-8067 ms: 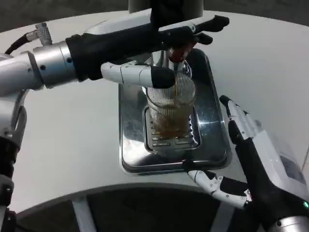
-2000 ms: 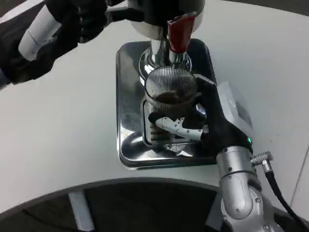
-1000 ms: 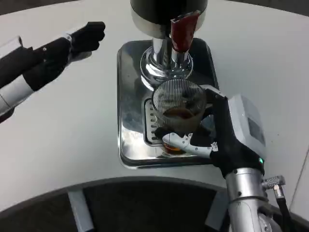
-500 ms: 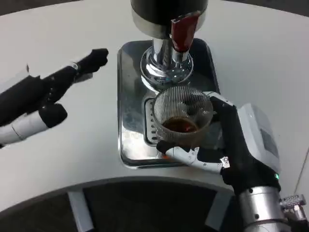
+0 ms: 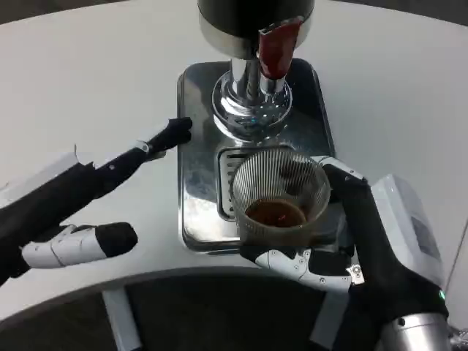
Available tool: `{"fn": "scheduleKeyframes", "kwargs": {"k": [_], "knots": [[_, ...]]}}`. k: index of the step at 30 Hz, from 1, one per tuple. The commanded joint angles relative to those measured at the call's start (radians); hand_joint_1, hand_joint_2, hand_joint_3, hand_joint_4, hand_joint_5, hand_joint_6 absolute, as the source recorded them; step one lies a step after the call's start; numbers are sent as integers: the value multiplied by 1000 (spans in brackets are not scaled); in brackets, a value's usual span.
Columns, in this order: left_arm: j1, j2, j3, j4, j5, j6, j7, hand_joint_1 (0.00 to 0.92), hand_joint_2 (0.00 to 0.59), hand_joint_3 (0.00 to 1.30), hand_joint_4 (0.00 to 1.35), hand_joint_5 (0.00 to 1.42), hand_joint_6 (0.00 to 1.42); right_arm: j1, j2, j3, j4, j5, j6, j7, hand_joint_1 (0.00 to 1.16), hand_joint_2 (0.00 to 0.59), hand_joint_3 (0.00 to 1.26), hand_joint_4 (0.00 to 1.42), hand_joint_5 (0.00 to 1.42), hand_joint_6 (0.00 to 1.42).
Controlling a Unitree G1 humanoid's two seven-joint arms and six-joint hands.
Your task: Grasp the cup under the faucet to collect the drink, then remove the cup.
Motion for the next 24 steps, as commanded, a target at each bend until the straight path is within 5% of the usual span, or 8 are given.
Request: {"fn": "scheduleKeyframes", "kwargs": {"k": [1, 24], "knots": [[43, -17, -19, -31, 69, -62, 46, 0, 2, 0, 0, 0, 0, 34, -3, 12, -70, -9, -44, 21, 1041, 159, 952, 1098, 1075, 1279], [270, -81, -58, -262, 347, -68, 295, 0, 13, 0, 0, 0, 0, 224, -25, 93, -250, -32, -94, 153, 1042, 150, 952, 1098, 1075, 1303]]}}
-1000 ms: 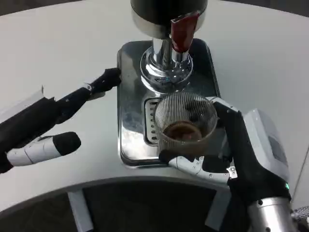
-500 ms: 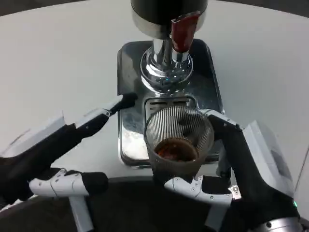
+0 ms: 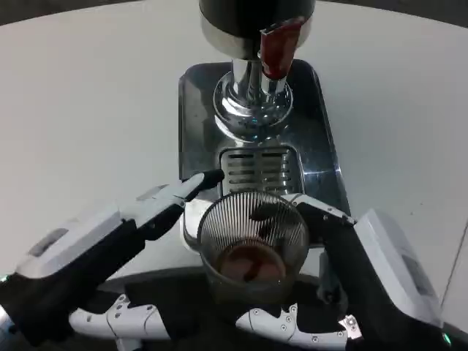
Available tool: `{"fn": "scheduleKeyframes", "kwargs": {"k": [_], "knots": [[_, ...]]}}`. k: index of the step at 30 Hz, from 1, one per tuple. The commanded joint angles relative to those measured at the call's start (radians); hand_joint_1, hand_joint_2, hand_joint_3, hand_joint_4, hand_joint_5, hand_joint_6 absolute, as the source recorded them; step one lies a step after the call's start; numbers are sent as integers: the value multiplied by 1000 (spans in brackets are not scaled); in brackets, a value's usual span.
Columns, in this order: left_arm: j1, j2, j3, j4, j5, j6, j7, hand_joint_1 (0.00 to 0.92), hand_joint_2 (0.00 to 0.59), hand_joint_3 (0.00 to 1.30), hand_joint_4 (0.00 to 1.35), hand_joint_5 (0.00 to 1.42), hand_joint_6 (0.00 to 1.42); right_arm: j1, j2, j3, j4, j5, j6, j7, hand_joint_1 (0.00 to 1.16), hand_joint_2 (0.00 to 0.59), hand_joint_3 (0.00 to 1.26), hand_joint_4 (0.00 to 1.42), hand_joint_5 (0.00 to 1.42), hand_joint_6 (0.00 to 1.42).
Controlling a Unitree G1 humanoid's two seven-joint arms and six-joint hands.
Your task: Grasp the cup under the faucet to collect the drink, then remove the cup.
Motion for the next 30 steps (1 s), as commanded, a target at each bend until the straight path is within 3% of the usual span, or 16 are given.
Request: {"fn": "scheduleKeyframes", "kwargs": {"k": [1, 15, 30], "knots": [[55, -12, -5, -48, 58, 6, 46, 0, 13, 0, 0, 0, 0, 24, 4, 19, -55, -6, -42, 17, 1042, 149, 952, 1098, 1075, 1304], [188, -59, -4, -219, 197, 98, 134, 5, 27, 0, 0, 0, 0, 78, -16, -5, -117, 20, -49, 75, 1039, 141, 952, 1098, 1075, 1309], [197, -66, -9, -248, 212, 133, 146, 8, 31, 0, 0, 0, 0, 112, -15, -7, -128, 22, -74, 88, 1033, 139, 952, 1094, 1075, 1310]]}}
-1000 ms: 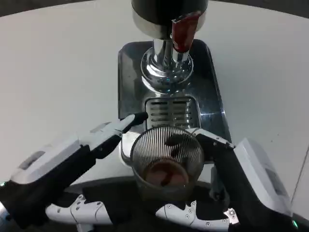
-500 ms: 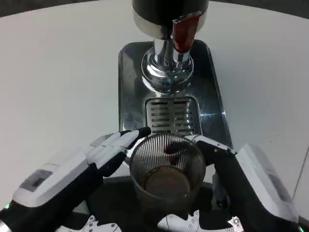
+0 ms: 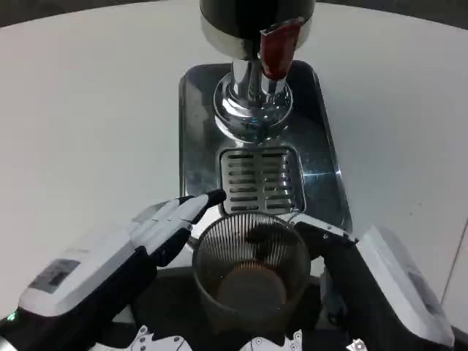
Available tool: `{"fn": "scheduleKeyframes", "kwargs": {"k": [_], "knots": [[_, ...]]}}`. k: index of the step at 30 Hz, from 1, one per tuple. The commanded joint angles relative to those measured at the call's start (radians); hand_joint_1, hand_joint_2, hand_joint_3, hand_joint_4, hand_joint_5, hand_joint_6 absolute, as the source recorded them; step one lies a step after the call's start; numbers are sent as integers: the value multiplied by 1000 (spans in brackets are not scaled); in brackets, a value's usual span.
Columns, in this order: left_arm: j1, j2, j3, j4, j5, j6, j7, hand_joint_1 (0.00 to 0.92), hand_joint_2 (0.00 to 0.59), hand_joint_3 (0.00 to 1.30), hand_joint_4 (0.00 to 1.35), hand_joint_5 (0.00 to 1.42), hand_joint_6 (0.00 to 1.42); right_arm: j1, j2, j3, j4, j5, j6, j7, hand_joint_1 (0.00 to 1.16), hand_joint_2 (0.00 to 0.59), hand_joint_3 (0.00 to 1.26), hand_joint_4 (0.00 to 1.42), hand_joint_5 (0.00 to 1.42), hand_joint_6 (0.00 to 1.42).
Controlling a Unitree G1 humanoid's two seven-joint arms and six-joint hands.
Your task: Grasp the cup under the faucet to collect the drink, then remove the cup.
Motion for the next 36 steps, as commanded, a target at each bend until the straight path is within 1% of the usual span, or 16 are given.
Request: {"fn": "scheduleKeyframes", "kwargs": {"k": [1, 16, 36], "knots": [[19, 1, -9, -12, 15, 7, 12, 8, 31, 0, 0, 0, 0, 13, 0, 2, -35, 15, -47, 2, 1033, 139, 952, 1095, 1075, 1310], [21, 8, -3, -3, 3, -5, 10, 7, 29, 0, 0, 0, 0, 20, 8, 7, -33, 8, -58, 5, 1033, 139, 952, 1096, 1075, 1310], [12, 13, -6, 13, -4, -3, 7, 0, 25, 0, 0, 0, 0, 14, 8, -5, -31, 13, -56, 15, 1033, 139, 952, 1097, 1075, 1310]]}}
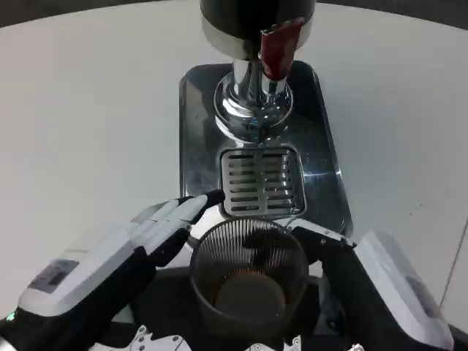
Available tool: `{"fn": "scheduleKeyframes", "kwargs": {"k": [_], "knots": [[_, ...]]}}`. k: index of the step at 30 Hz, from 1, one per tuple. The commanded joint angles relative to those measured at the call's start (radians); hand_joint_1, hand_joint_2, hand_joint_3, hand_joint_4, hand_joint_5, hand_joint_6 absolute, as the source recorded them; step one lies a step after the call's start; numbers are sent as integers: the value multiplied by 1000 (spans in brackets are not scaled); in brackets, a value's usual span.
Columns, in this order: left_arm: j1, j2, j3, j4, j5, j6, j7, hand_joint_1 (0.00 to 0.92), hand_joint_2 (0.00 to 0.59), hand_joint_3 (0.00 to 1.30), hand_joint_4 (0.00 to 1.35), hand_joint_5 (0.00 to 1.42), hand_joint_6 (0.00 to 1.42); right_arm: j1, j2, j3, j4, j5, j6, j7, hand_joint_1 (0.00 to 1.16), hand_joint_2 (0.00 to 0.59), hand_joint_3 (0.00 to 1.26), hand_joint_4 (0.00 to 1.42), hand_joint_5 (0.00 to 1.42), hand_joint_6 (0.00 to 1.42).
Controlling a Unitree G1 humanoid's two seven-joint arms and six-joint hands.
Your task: Grasp the cup under the faucet to collect the drink, then remove the cup.
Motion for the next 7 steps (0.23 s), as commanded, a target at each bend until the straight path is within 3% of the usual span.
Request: {"fn": "scheduleKeyframes", "kwargs": {"k": [1, 7], "knots": [[11, 11, -7, 10, -1, -4, 6, 0, 25, 0, 0, 0, 0, -1, 6, 0, -31, 15, -36, 3, 1033, 139, 952, 1097, 1075, 1310], [10, 11, -7, 14, -3, -4, 6, 0, 25, 0, 0, 0, 0, 1, 5, -3, -30, 18, -37, 5, 1033, 139, 952, 1097, 1075, 1310]]}}
